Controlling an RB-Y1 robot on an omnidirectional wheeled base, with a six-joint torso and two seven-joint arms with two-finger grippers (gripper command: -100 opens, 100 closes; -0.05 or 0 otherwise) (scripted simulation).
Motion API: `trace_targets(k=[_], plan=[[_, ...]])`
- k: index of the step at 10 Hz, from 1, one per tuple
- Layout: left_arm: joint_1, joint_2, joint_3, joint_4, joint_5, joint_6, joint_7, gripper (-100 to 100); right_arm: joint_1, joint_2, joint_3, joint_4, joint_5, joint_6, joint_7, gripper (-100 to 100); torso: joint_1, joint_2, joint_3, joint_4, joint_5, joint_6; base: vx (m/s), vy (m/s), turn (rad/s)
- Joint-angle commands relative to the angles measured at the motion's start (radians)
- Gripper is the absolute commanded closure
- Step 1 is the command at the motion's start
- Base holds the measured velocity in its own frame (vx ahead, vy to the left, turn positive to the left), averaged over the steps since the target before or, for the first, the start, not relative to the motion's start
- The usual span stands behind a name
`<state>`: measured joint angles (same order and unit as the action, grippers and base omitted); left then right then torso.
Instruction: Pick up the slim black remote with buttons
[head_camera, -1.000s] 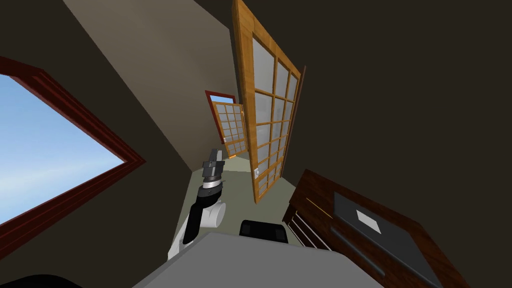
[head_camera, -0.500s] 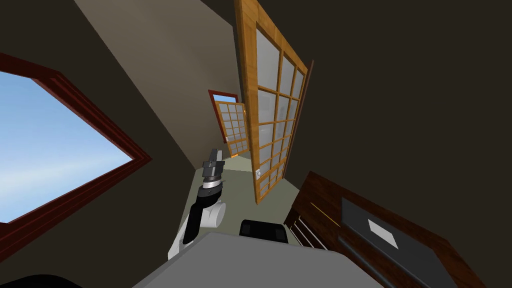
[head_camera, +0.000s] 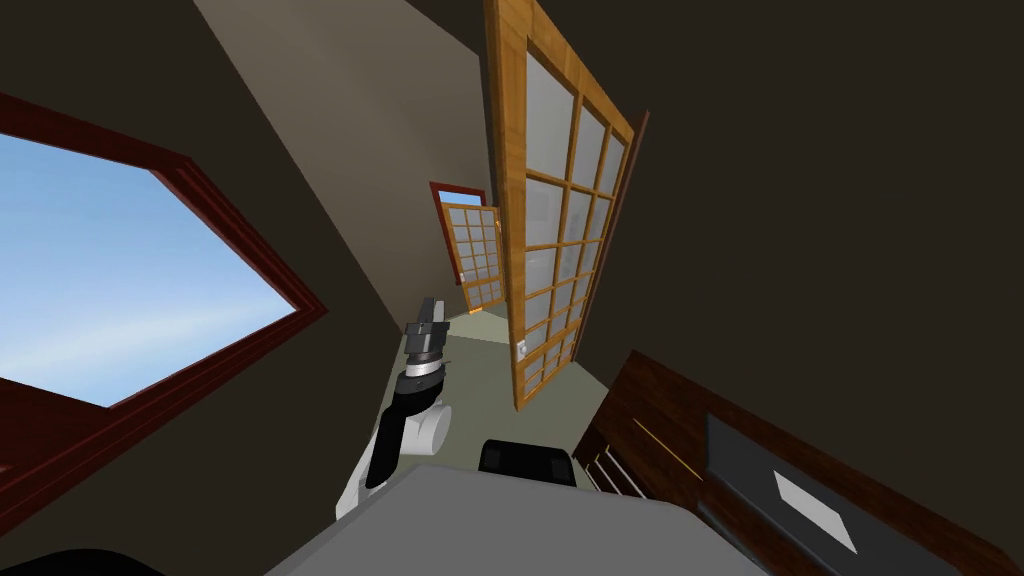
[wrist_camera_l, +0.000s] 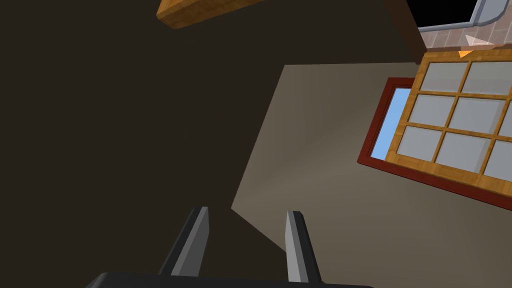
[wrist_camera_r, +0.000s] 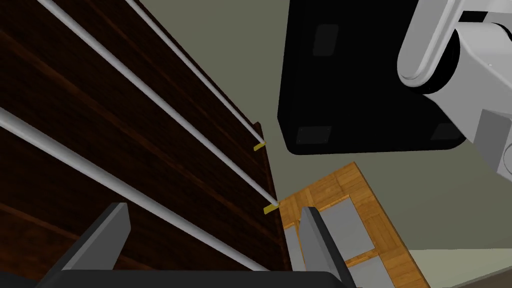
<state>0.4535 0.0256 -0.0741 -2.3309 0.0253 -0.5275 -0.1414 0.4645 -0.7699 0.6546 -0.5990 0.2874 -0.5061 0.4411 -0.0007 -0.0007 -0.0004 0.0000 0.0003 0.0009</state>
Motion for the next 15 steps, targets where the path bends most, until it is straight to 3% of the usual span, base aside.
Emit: trace_targets(k=[1,2,4,6,11,13,15], plan=[[0.0,0.0,0.0,0.0,0.0,0.0,0.0,0,-0.025,0.002,0.025,0.05,0.012,-0.001,0.033,-100,0.0,0.0,0.0,0.0,0.0,0.0,0.04,-0.023,0.194],[0.0,0.0,0.0,0.0,0.0,0.0,0.0,0,-0.025,0.002,0.025,0.074,0.012,-0.001,0.033,-100,-0.001,-0.001,0.0,0.0,0.0,-0.001,0.039,-0.026,0.094],[0.0,0.0,0.0,0.0,0.0,0.0,0.0,0,-0.067,0.008,0.066,0.158,0.031,-0.001,0.083,-100,-0.001,-0.001,0.0,0.0,0.0,-0.001,0.054,-0.037,0.23],[0.0,0.0,0.0,0.0,0.0,0.0,0.0,0,-0.088,0.013,0.086,0.215,0.039,-0.001,0.106,-100,-0.002,-0.001,-0.001,0.0,0.0,0.0,0.042,-0.043,0.14],[0.0,0.0,0.0,0.0,0.0,0.0,0.0,0,-0.109,0.018,0.104,0.255,0.047,-0.001,0.128,-100,0.0,0.001,0.0,0.0,0.0,0.001,0.02,-0.022,0.064],[0.0,0.0,0.0,0.0,0.0,0.0,0.0,0,-0.148,0.032,0.137,0.317,0.061,-0.002,0.167,-100,0.0,0.0,0.0,0.0,0.0,0.0,0.035,-0.038,0.188],[0.0,0.0,0.0,0.0,0.0,0.0,0.0,0,-0.165,0.039,0.15,0.346,0.066,-0.002,0.183,-100,-0.002,0.0,0.0,0.0,-0.001,0.001,0.029,-0.052,0.089]])
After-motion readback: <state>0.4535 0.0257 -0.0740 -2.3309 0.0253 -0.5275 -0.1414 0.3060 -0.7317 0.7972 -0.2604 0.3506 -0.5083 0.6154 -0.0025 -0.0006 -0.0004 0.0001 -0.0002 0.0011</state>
